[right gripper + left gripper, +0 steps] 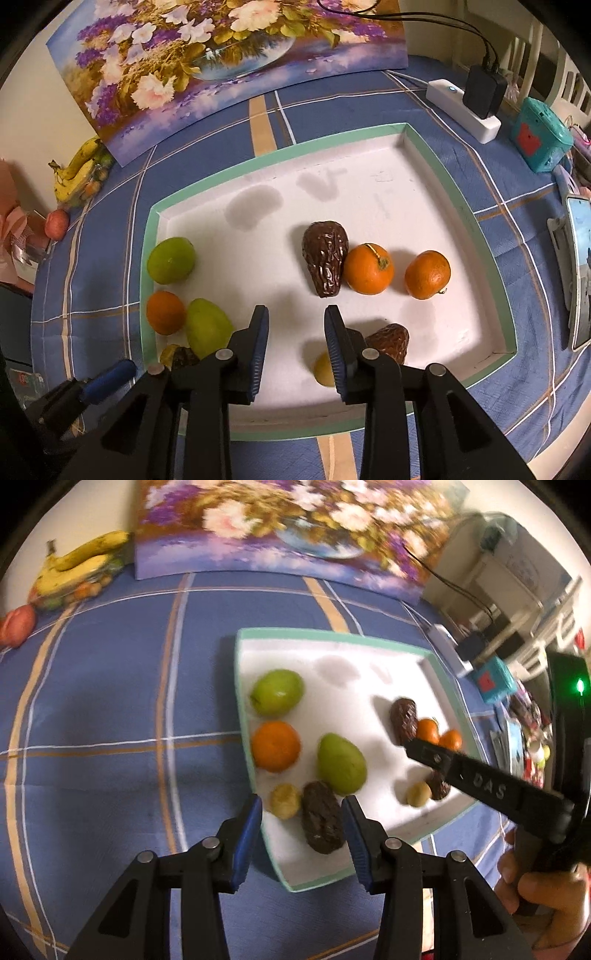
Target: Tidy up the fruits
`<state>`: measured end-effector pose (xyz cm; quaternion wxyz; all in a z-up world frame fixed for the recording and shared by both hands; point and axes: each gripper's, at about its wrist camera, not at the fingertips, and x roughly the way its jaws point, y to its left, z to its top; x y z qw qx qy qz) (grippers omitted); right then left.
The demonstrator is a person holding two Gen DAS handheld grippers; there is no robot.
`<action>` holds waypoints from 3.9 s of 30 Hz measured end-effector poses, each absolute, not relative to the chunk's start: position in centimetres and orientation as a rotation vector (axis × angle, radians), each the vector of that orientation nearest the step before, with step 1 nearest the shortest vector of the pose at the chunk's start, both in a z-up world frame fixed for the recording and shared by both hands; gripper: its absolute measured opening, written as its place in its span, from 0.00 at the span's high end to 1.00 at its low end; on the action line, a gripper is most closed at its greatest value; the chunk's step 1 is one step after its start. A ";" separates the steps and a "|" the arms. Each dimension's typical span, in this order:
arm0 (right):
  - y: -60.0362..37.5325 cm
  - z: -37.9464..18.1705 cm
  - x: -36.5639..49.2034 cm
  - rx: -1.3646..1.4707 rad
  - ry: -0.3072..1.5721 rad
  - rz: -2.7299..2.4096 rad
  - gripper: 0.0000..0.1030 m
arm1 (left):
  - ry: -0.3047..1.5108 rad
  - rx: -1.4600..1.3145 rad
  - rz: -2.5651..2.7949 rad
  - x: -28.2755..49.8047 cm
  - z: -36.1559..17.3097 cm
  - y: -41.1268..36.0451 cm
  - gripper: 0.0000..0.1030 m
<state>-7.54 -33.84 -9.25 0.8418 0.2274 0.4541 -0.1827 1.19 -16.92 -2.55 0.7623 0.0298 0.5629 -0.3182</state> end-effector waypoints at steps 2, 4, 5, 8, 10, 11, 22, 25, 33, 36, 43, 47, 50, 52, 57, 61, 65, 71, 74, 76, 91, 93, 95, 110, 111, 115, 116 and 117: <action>-33.6 -9.3 -7.0 0.479 0.963 -0.386 0.69 | 1.230 0.033 -0.651 1.9 -2.6 -15.8 0.51; -33.5 -9.2 -7.0 0.477 0.963 -0.386 0.69 | 1.248 -0.004 -0.604 2.6 -3.1 -14.7 0.44; -33.4 -9.1 -7.0 0.476 0.961 -0.386 0.69 | 1.253 -0.013 -0.588 2.8 -3.2 -14.3 0.44; -33.0 -8.9 -6.9 0.467 0.959 -0.382 0.69 | 1.260 -0.041 -0.522 3.6 -3.5 -12.8 0.43; -32.6 -8.7 -6.9 0.455 0.957 -0.376 0.69 | 1.258 -0.060 -0.481 4.1 -3.5 -11.8 0.40; -32.3 -8.6 -6.8 0.445 0.955 -0.368 0.69 | 1.256 -0.067 -0.463 4.2 -3.6 -11.4 0.36; -29.4 -7.5 -6.1 0.366 0.935 -0.306 0.69 | 1.245 -0.124 -0.327 6.1 -3.8 -7.8 0.29; -29.2 -7.6 -6.0 0.358 0.939 -0.304 0.69 | 1.245 -0.130 -0.318 6.2 -3.9 -7.5 0.29; -29.2 -7.9 -5.8 0.359 0.947 -0.306 0.69 | 1.246 -0.120 -0.296 6.2 -4.2 -7.5 0.09; -29.3 -8.2 -5.7 0.356 0.957 -0.314 0.46 | 1.246 -0.106 -0.278 6.3 -4.5 -7.6 0.08; -29.2 -8.1 -5.7 0.351 0.944 -0.307 0.28 | 1.221 -0.067 -0.240 6.4 -4.9 -7.4 0.00; -29.1 -8.2 -5.6 0.350 0.938 -0.299 0.22 | 1.194 -0.048 -0.225 6.4 -4.8 -7.4 0.00; -28.9 -8.1 -5.5 0.339 0.928 -0.292 0.20 | 1.181 -0.036 -0.226 6.4 -4.7 -7.6 0.00; -28.7 -8.1 -5.5 0.329 0.917 -0.288 0.10 | 1.163 -0.007 -0.232 6.3 -4.5 -7.9 0.00; -28.5 -7.9 -5.7 0.338 0.888 -0.276 0.06 | 1.131 0.013 -0.243 6.0 -3.8 -8.5 0.00; -28.1 -7.6 -6.0 0.327 0.876 -0.280 0.06 | 1.100 0.029 -0.248 5.4 -2.7 -8.6 0.00; -27.6 -7.3 -6.7 0.324 0.865 -0.280 0.06 | 1.050 0.068 -0.212 3.9 -1.6 -8.0 0.00; -26.1 -7.1 -8.0 0.279 0.852 -0.263 0.06 | 0.996 0.074 -0.176 1.2 0.2 -6.3 0.00; -25.3 -7.2 -9.1 0.266 0.845 -0.256 0.06 | 0.974 0.123 -0.154 -0.3 0.6 -5.7 0.00; -24.7 -7.3 -10.0 0.257 0.837 -0.259 0.06 | 0.983 0.138 -0.151 -1.2 0.5 -5.2 0.00; -22.9 -7.5 -12.4 0.199 0.813 -0.280 0.06 | 1.075 0.020 -0.174 -2.4 0.0 -2.5 0.00; -22.8 -7.4 -12.3 0.190 0.813 -0.281 0.06 | 1.095 0.028 -0.166 -2.3 -0.3 -2.5 0.00; -22.8 -7.4 -12.3 0.187 0.811 -0.284 0.06 | 1.106 0.029 -0.160 -2.2 -0.5 -2.6 0.00; -23.0 -7.3 -12.4 0.192 0.807 -0.291 0.06 | 1.123 0.041 -0.160 -2.0 -0.7 -2.4 0.00; -23.0 -7.3 -12.4 0.192 0.806 -0.290 0.06 | 1.123 0.044 -0.161 -2.1 -0.7 -2.4 0.00; -23.1 -7.3 -12.4 0.191 0.807 -0.291 0.06 | 1.122 0.052 -0.165 -2.1 -0.7 -2.5 0.00; -23.1 -7.3 -12.4 0.191 0.807 -0.290 0.06 | 1.123 0.052 -0.164 -2.1 -0.7 -2.6 0.00; -23.1 -7.3 -12.4 0.191 0.806 -0.290 0.06 | 1.123 0.052 -0.164 -2.1 -0.7 -2.6 0.00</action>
